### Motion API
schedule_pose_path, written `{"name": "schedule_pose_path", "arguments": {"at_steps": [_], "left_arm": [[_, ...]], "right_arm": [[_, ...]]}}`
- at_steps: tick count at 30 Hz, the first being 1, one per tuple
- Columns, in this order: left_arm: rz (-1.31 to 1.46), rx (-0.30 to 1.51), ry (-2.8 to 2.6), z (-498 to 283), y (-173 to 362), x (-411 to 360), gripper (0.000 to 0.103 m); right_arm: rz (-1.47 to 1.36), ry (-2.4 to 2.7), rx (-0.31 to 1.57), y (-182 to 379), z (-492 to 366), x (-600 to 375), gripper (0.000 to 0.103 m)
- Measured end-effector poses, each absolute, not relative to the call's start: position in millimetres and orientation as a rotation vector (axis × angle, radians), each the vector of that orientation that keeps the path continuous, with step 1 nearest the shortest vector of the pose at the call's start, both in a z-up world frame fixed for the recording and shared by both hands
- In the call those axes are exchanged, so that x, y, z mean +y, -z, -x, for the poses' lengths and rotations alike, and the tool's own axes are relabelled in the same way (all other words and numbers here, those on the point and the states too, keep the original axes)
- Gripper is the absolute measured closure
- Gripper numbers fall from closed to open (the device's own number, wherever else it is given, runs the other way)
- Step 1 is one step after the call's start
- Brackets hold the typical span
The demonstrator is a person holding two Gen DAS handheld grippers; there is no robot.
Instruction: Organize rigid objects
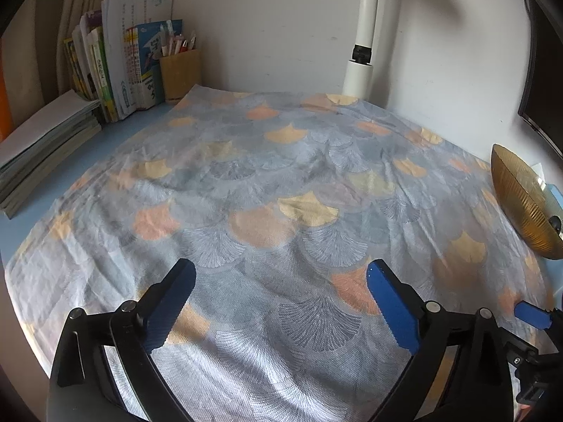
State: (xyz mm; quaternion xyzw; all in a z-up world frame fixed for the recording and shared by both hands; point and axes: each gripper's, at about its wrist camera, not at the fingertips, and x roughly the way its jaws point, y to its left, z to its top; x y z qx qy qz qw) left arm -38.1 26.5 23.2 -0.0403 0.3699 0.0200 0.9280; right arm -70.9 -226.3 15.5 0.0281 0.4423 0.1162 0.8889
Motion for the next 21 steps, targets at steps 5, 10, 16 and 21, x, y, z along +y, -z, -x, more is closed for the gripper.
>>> {"name": "schedule_pose_path", "arguments": {"at_steps": [5, 10, 16, 21], "left_arm": [[0.073, 0.761, -0.036, 36.9, -23.0, 25.2, 0.005], [0.055, 0.765, -0.031, 36.4, -22.8, 22.2, 0.005], [0.057, 0.778, -0.037, 35.4, -21.6, 20.9, 0.005], [0.072, 0.787, -0.044, 35.0, -20.4, 23.6, 0.005]], "right_arm": [[-0.058, -0.242, 0.919, -15.7, 70.5, -226.4, 0.016], [-0.059, -0.243, 0.921, -15.7, 70.5, -227.1, 0.016], [-0.066, -0.247, 0.927, -15.0, 68.6, -230.0, 0.016], [-0.074, -0.243, 0.93, -14.4, 68.1, -231.6, 0.016]]}}
